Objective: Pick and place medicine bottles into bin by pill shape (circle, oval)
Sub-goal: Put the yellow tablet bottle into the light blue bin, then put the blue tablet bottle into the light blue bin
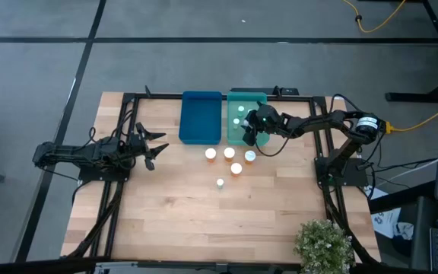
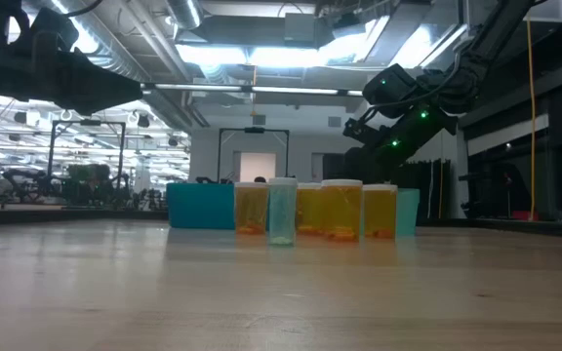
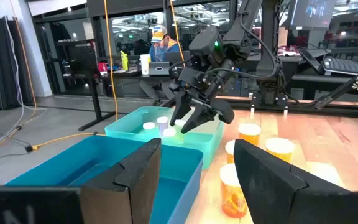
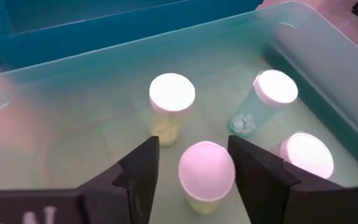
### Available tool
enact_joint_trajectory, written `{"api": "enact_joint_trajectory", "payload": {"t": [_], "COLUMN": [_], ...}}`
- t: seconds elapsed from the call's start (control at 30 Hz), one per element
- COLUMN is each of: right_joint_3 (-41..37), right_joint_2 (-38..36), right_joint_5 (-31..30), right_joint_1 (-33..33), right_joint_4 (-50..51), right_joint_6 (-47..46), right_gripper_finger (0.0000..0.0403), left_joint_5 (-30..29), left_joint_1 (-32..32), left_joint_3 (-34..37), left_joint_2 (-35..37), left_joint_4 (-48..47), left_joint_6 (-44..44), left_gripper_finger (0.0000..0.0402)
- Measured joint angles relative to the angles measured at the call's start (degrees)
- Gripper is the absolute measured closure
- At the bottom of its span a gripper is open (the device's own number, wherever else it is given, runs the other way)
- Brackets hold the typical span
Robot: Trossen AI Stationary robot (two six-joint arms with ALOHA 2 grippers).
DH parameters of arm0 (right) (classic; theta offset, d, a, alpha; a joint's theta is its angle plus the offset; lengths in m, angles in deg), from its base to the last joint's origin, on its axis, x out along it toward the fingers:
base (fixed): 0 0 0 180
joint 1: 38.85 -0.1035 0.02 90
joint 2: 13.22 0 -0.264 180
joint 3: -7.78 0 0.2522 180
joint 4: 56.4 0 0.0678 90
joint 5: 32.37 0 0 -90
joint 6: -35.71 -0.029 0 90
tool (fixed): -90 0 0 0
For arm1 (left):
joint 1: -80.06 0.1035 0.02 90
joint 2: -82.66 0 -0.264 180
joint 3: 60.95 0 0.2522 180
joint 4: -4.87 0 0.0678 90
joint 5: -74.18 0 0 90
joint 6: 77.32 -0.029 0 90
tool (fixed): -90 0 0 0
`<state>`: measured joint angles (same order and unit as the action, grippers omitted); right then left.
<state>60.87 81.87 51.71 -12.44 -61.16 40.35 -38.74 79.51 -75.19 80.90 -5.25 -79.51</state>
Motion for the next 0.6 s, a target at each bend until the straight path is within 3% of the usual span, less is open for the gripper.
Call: {"api": "enact_joint_trajectory", "payload": {"t": [0.37, 0.6], "right_joint_3": [0.0, 0.02], "right_joint_2": [-0.99, -8.6], "right_joint_5": [-0.35, -2.62], "right_joint_1": [-0.02, -0.02], "right_joint_4": [0.73, 5.58], "right_joint_6": [0.11, 0.27], "right_gripper_finger": [0.0205, 0.0209], "left_joint_5": [-0.02, -0.02], "left_joint_1": [0.01, 0.02], "left_joint_3": [0.0, -0.01], "left_joint_2": [0.0, 0.02], "left_joint_4": [0.0, 0.0], "left_joint_6": [0.0, 0.0], "left_gripper_finger": [0.0207, 0.0207]}}
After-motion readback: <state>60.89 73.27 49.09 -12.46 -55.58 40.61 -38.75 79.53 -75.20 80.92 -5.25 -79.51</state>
